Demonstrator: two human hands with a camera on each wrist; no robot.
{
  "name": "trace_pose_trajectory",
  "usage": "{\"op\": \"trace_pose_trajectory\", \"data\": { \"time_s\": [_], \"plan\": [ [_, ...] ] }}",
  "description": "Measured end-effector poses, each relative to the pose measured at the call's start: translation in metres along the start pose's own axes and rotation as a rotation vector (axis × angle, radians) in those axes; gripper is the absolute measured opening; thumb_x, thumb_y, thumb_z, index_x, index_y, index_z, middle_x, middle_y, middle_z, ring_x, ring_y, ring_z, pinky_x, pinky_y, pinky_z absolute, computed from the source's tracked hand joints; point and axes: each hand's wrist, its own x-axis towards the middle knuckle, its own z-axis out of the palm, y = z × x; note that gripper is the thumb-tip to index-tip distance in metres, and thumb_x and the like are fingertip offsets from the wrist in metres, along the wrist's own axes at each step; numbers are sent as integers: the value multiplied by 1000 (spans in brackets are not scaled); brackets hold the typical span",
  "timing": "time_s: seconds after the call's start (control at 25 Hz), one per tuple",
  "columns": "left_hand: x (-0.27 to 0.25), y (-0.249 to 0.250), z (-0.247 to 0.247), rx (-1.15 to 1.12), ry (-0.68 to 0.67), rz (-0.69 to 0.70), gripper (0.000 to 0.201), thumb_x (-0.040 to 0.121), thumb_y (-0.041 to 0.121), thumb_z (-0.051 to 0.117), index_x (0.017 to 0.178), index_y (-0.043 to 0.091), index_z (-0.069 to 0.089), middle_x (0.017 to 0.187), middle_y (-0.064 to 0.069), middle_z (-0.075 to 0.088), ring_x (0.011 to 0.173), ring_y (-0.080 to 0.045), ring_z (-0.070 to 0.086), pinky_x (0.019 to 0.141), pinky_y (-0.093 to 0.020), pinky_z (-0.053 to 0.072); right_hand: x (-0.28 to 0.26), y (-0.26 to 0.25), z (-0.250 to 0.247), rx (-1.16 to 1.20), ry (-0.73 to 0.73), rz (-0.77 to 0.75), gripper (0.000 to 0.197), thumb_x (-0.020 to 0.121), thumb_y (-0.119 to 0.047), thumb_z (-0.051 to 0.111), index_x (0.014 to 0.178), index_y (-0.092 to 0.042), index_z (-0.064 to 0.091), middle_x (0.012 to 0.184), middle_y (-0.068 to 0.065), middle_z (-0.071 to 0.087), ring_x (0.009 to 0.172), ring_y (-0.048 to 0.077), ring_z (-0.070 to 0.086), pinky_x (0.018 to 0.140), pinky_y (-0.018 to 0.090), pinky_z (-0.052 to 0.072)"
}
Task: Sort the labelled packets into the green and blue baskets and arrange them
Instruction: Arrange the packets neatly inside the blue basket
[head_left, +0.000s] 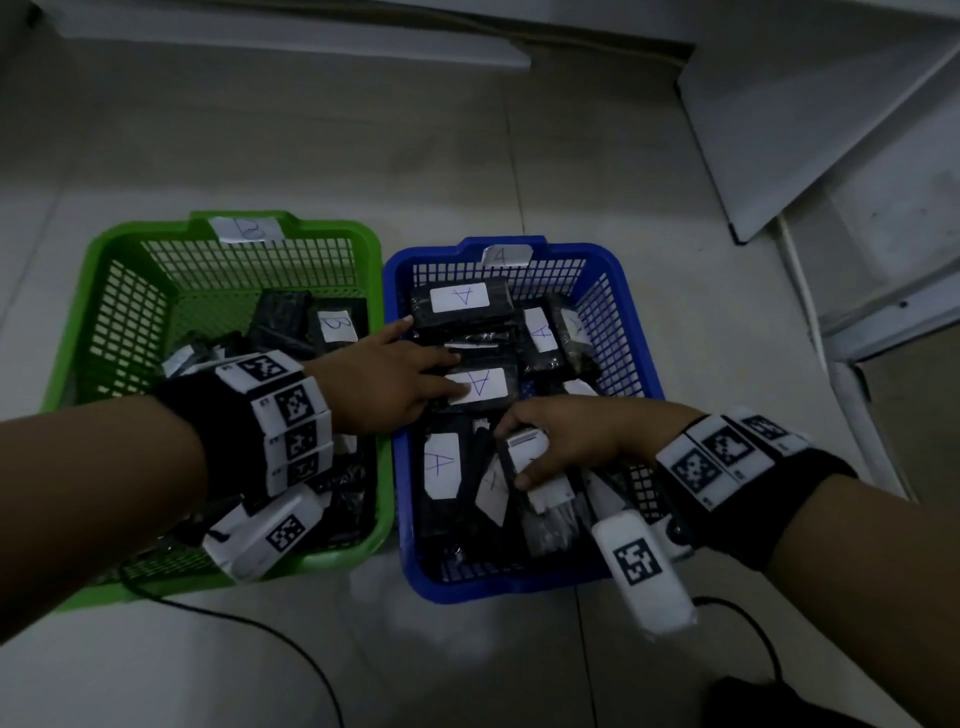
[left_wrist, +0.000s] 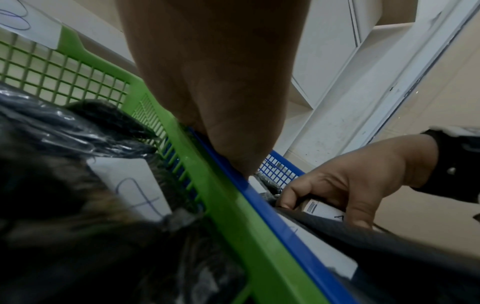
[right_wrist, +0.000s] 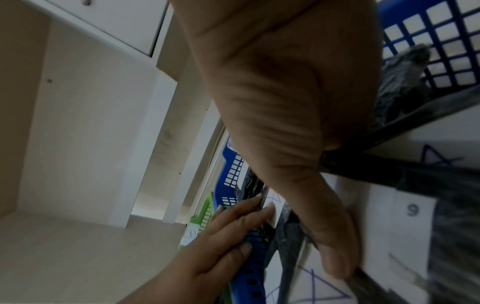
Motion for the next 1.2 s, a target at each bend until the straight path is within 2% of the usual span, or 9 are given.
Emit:
{"op": "trace_pose_trajectory", "data": {
  "time_s": [0.12, 0.28, 0.4, 0.52, 0.68, 0.8, 0.92, 1.08, 1.2],
  "plan": [
    [1, 0, -1, -18, -2, 4, 48, 101, 36, 28, 147, 41, 16, 158, 8, 9, 145, -11, 12, 115, -44, -11, -1, -3, 0, 150, 0, -26, 56, 75, -27, 78, 123, -28, 52, 116, -8, 57, 107, 12, 56, 89, 24, 48],
    [3, -2, -2, -131, 55, -8, 43, 99, 34, 35, 143, 36, 33, 154, 7, 20, 142, -12, 20, 117, -45, -5, -6, -2, -11, 405, -25, -11, 39, 80, -16, 74, 116, -8, 62, 112, 9, 69, 105, 26, 65, 92, 36, 53],
    [4, -4, -5, -242, 322, -61, 40, 91, 26, 35, 124, 23, 56, 130, -2, 51, 121, -23, 49, 111, -48, 25, -5, -3, -31, 698, 130, 26, 30, 84, -18, 69, 107, 0, 63, 104, 14, 71, 95, 28, 69, 82, 37, 58],
    [4, -10, -16, -433, 579, -226, 35, 85, 20, 39, 117, 15, 54, 114, -8, 54, 100, -25, 54, 86, -42, 46, 7, -11, -50, 1048, 415, 110, 20, 90, -24, 62, 99, -6, 61, 89, 8, 69, 75, 20, 67, 55, 28, 57],
    [10, -18, -22, -354, 588, -174, 44, 87, 25, 38, 128, 18, 50, 132, -4, 48, 113, -23, 49, 97, -41, 42, 40, -29, -56, 1384, 621, 99, 16, 95, -15, 54, 104, -3, 57, 99, 12, 65, 77, 24, 64, 46, 29, 56],
    [18, -22, -19, -181, 338, -235, 48, 95, 32, 36, 144, 30, 31, 153, 7, 28, 137, -18, 31, 115, -50, 17, 58, -33, -50, 1489, 667, 49, 28, 95, -1, 48, 122, 2, 52, 119, 20, 59, 88, 31, 64, 58, 34, 59],
    [23, -24, -19, -101, 168, -297, 54, 99, 37, 29, 149, 33, 11, 158, 10, 10, 145, -16, 15, 115, -58, -3, 65, -32, -43, 1303, 902, 82, 27, 90, 3, 53, 116, 2, 56, 111, 20, 63, 84, 27, 67, 75, 37, 60],
    [22, -26, -18, -40, 255, -259, 62, 96, 39, 35, 150, 34, 4, 159, 5, 4, 145, -22, 11, 116, -56, 0, 51, -42, -46, 1397, 940, -21, 12, 89, 3, 56, 85, -8, 54, 89, 10, 61, 82, 22, 66, 87, 38, 56],
    [18, -28, -14, 67, 245, -166, 61, 95, 38, 37, 149, 38, 7, 156, 6, 14, 141, -23, 19, 116, -53, 2, 37, -34, -32, 1165, 959, 20, 9, 90, -3, 54, 94, -11, 56, 94, 8, 62, 82, 18, 62, 76, 32, 57]
  ]
}}
